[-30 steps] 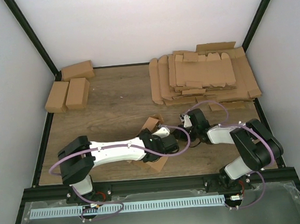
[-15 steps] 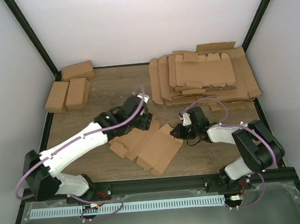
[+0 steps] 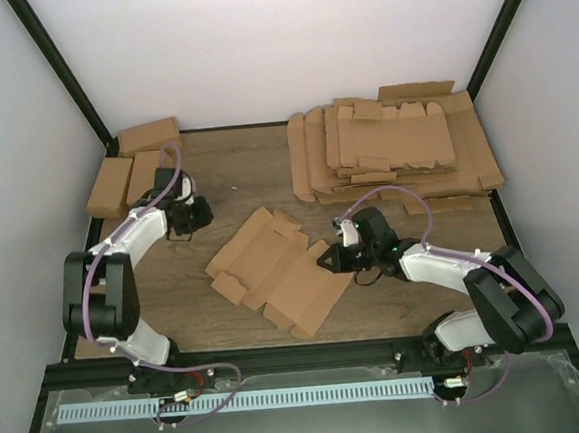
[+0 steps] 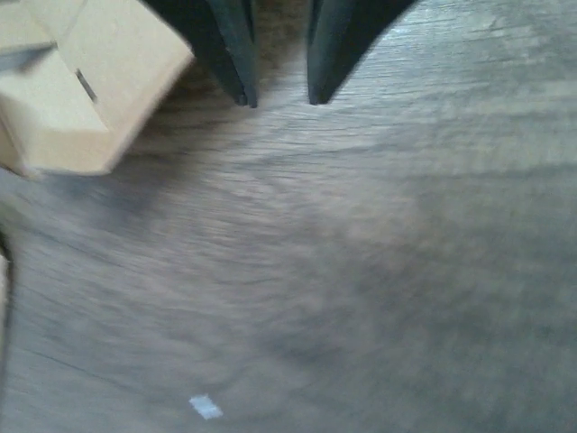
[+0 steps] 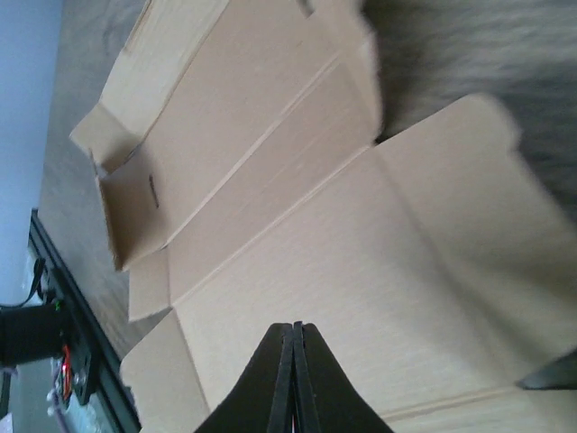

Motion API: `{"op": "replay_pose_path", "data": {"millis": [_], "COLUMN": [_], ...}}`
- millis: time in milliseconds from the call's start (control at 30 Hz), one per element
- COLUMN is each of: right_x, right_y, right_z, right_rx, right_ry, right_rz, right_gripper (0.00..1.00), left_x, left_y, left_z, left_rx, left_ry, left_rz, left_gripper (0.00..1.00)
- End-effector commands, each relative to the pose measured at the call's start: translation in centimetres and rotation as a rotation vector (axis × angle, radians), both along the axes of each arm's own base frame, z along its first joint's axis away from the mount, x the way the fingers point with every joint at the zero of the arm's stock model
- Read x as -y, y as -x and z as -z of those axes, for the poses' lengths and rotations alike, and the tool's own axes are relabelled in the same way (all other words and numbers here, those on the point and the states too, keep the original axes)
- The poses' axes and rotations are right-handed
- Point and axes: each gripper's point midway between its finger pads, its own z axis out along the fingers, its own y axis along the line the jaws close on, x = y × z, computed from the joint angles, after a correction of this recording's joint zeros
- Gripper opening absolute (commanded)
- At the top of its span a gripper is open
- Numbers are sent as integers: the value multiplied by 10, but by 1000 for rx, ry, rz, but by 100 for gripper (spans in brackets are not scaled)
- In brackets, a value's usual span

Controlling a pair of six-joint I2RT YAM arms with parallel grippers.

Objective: Fold the paper box

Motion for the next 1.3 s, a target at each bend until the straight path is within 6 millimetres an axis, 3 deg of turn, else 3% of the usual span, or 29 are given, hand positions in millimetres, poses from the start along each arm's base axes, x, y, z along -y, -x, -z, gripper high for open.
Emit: {"op": "replay_pose_path", "data": {"millis": [0,133,333,500,800,967,1167,1267], "right_x": [-16,-13,-9,-10,-10,-11,-12,-13], "right_y": [15,25,33,36,37,35,34,33], "right_z": [-6,18,43,53,54,53,52,51], "right_rx": [-8,-60,-106,-124,-124,-122,-118,-118], "right_ry": [-6,20,41,53,59,57,56,53], "right_rz": [-48,-50,-50,-56,-60,-64,-66,-67], "right_gripper": [1,1,1,1,1,1,1,1], "left_x": [1,0,22,49,79,86,95,100], "left_y": [-10,-14,0,15,39,57,76,84], "left_z": [21,43,75,83,48,39,26,26], "left_rx": [-38,-85,-172,-201,-167,-169,-146,-156], "left_ry": [117,99,205,304,417,441,513,529], "left_rz": [2,4,64,129,241,277,323,349], "left_gripper": [6,4,4,6,12,22,42,45]}}
